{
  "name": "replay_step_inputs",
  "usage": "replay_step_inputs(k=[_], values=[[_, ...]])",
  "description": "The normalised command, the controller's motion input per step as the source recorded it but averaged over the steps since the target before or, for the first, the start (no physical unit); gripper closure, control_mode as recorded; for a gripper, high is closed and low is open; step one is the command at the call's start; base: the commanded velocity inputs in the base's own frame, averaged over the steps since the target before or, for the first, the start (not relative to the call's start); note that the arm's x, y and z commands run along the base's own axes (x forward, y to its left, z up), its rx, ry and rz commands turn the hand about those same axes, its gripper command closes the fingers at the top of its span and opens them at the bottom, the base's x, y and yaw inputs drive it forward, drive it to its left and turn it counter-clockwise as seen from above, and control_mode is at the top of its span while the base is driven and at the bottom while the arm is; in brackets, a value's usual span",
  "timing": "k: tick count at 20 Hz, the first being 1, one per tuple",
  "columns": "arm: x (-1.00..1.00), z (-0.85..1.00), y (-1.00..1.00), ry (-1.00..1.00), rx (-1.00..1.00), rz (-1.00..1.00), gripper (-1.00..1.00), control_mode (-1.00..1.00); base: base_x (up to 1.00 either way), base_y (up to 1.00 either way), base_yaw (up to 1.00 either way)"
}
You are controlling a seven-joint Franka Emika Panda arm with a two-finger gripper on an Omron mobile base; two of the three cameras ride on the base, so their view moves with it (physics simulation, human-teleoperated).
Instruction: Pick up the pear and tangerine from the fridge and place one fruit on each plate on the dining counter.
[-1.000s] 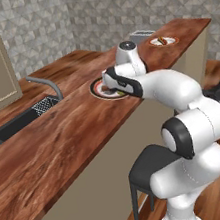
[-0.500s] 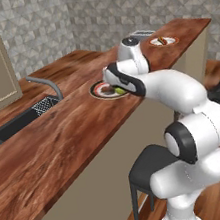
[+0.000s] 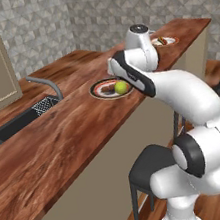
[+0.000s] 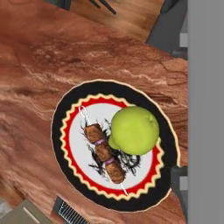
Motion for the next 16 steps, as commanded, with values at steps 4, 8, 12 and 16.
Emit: replay_step_inputs(k=[4,8,12,16], values=[[-0.74,0.07,0.01,0.0,0.02,0.02,-1.0,-1.0,0.0,0.0,0.0],[-1.0,0.0,0.0,0.0,0.0,0.12,-1.0,-1.0,0.0,0.0,0.0],[-1.0,0.0,0.0,0.0,0.0,0.15,-1.0,-1.0,0.0,0.0,0.0],[-1.0,-0.05,0.01,0.0,0.0,0.12,-1.0,-1.0,0.0,0.0,0.0]])
